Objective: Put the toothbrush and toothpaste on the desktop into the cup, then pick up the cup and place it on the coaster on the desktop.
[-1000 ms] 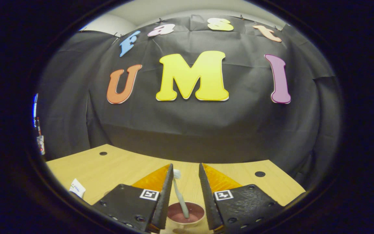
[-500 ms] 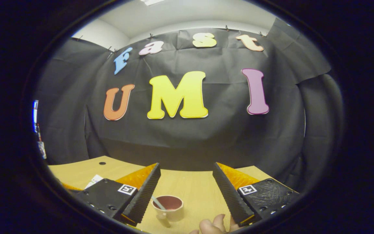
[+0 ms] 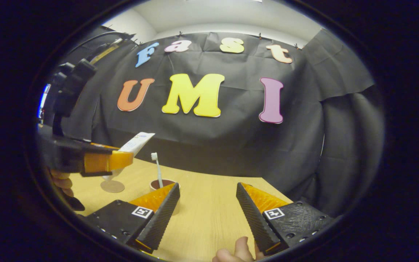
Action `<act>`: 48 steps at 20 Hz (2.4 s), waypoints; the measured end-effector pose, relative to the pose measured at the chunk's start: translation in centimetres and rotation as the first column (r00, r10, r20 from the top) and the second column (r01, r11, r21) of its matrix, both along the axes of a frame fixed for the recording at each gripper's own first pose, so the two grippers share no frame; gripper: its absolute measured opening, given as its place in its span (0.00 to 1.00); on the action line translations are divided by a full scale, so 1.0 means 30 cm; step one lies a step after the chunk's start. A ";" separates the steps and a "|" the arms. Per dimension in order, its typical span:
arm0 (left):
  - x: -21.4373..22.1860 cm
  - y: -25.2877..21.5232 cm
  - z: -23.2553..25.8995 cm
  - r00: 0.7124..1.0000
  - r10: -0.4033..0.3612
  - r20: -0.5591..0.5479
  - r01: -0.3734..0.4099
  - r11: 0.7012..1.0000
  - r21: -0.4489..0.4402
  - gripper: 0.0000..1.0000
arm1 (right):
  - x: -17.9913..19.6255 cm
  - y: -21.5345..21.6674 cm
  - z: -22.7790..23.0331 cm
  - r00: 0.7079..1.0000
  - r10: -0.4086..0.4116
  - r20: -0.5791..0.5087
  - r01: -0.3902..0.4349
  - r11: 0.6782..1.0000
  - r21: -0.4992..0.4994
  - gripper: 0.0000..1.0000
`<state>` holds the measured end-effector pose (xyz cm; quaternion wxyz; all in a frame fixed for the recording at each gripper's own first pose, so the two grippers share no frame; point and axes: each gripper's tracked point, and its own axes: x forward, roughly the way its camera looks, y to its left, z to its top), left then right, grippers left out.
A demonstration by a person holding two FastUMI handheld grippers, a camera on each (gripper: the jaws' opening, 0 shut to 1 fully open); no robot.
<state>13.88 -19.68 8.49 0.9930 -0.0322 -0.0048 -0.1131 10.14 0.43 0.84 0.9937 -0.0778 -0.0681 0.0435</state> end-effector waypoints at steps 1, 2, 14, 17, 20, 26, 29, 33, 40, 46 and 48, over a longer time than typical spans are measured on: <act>0.022 -0.031 0.018 1.000 -0.013 0.007 0.013 1.000 0.004 0.43 | 0.002 -0.020 0.004 1.000 -0.020 -0.001 0.020 1.000 0.005 0.95; 0.040 -0.065 0.032 1.000 -0.027 0.014 0.027 1.000 0.013 0.43 | 0.006 -0.032 0.013 1.000 -0.030 0.000 0.030 0.999 0.012 0.95; 0.176 -0.155 -0.001 1.000 -0.026 -0.010 0.026 1.000 -0.001 0.43 | 0.021 -0.079 0.013 0.999 -0.029 -0.037 0.033 0.991 0.132 0.95; 0.176 -0.166 0.000 0.999 -0.040 -0.009 0.040 0.999 -0.022 0.44 | 0.024 -0.091 0.024 0.999 -0.034 -0.036 0.039 0.989 0.145 0.95; 0.186 -0.162 -0.010 0.999 -0.035 -0.019 0.034 0.999 -0.015 0.45 | 0.024 -0.095 0.029 0.999 -0.035 -0.030 0.039 0.988 0.148 0.95; 0.176 -0.153 -0.001 1.000 -0.031 -0.004 0.031 0.999 -0.027 0.45 | 0.028 -0.097 0.028 0.999 -0.040 -0.031 0.044 0.989 0.145 0.95; 0.164 -0.161 -0.003 0.999 -0.049 -0.008 0.048 0.998 -0.026 0.45 | 0.036 -0.102 0.020 0.998 -0.037 -0.044 0.044 0.986 0.161 0.95; 0.126 -0.130 -0.015 0.998 -0.053 -0.020 0.053 0.999 0.000 0.44 | 0.040 -0.088 -0.009 0.996 -0.031 -0.088 0.046 0.985 0.168 0.98; 0.001 0.007 0.026 0.999 -0.041 0.034 0.040 0.999 0.028 0.73 | 0.055 0.006 -0.070 0.979 0.033 -0.200 -0.002 0.988 0.152 0.95; -0.138 0.167 -0.022 0.999 -0.003 0.053 0.000 0.998 0.064 0.93 | 0.089 0.114 -0.031 0.958 0.081 -0.275 -0.042 0.989 0.143 0.97; -0.175 0.235 -0.038 0.998 0.021 0.056 -0.025 0.997 0.070 0.94 | 0.097 0.160 -0.011 0.956 0.081 -0.281 -0.054 0.993 0.104 0.96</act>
